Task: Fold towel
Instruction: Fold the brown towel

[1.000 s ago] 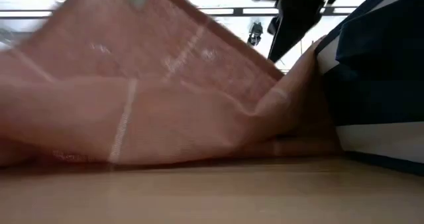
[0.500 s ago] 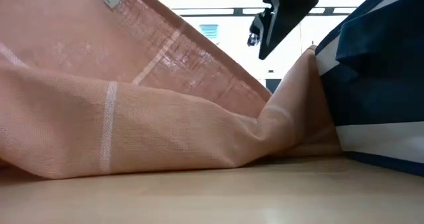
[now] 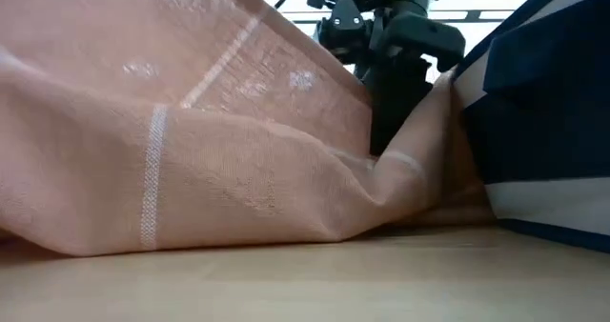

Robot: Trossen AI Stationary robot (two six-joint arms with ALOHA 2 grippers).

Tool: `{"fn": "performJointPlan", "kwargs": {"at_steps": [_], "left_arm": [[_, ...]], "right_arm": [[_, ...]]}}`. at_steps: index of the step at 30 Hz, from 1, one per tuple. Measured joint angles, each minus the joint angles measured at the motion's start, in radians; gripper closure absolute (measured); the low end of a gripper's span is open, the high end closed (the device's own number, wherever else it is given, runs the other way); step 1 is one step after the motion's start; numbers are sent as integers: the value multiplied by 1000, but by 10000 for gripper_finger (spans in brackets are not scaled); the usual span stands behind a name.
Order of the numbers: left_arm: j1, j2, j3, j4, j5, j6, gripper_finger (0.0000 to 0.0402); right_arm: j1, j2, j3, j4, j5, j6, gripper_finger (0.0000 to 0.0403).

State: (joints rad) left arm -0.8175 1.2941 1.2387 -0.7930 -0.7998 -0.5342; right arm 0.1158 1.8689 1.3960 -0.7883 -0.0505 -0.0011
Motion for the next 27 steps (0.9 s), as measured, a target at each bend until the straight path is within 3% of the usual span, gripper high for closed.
{"fn": "performJointPlan", "kwargs": {"at_steps": [3, 5, 7, 15, 18, 22, 27], "left_arm": [[-28, 0, 13, -1, -54, 12, 401], [-45, 0, 26, -6, -83, 22, 401], [-54, 0, 42, -35, -121, 23, 401], [-59, -1, 117, -164, -312, 64, 401], [-59, -1, 144, -155, -481, 150, 401], [-58, 4, 170, -44, -756, 360, 401], [-4, 26, 223, 223, -773, 828, 401]], "right_arm": [[2, 17, 8, -8, 6, -49, 299], [6, 5, 19, -37, 12, -72, 356], [12, -30, 43, -74, 64, -100, 389], [43, -223, 185, -288, 362, -134, 401], [59, -299, 250, -355, 486, -149, 402], [84, -376, 345, -387, 688, -212, 402], [101, -439, 467, -244, 975, -372, 402]]}}
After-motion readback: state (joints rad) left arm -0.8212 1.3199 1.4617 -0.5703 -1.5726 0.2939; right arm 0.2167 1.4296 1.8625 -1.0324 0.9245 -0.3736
